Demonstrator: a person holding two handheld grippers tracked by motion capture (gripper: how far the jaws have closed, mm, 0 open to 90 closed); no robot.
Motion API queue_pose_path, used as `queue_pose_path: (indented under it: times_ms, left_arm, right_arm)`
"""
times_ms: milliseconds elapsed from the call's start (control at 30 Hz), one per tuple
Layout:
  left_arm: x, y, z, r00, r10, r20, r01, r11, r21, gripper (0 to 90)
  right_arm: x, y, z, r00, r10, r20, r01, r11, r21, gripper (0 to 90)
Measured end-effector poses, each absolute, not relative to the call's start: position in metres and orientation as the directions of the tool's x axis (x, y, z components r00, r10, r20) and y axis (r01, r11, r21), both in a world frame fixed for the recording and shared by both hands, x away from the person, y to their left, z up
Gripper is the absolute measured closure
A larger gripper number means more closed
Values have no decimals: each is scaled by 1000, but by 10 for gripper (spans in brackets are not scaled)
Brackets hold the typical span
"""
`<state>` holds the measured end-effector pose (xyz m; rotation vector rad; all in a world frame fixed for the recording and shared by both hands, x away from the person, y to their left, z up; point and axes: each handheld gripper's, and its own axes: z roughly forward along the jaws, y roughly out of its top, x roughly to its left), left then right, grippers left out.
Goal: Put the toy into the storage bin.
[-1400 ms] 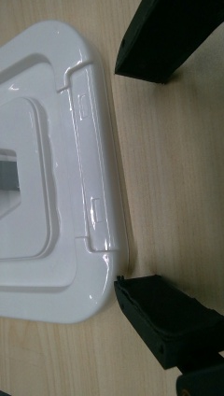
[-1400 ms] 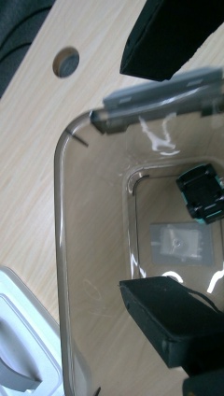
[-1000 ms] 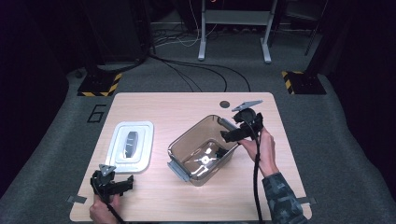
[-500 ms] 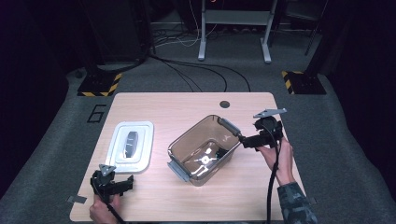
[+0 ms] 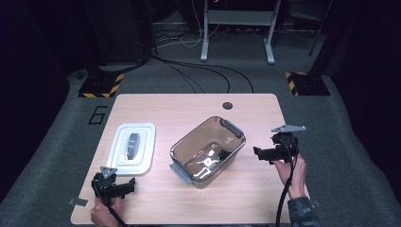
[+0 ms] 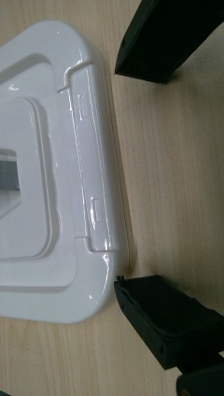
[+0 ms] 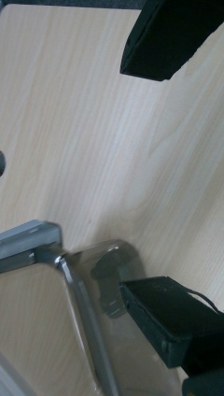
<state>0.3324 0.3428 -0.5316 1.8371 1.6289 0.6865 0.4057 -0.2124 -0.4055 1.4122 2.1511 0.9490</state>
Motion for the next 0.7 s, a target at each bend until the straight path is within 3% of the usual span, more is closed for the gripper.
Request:
queue_pose_path:
  times_ms: [700]
  left_arm:
    - [332,343,-532,119,993,-3,694,-81,716,3]
  right_arm:
    - [399,-238,-507,-313,945,93,745,184,641,0]
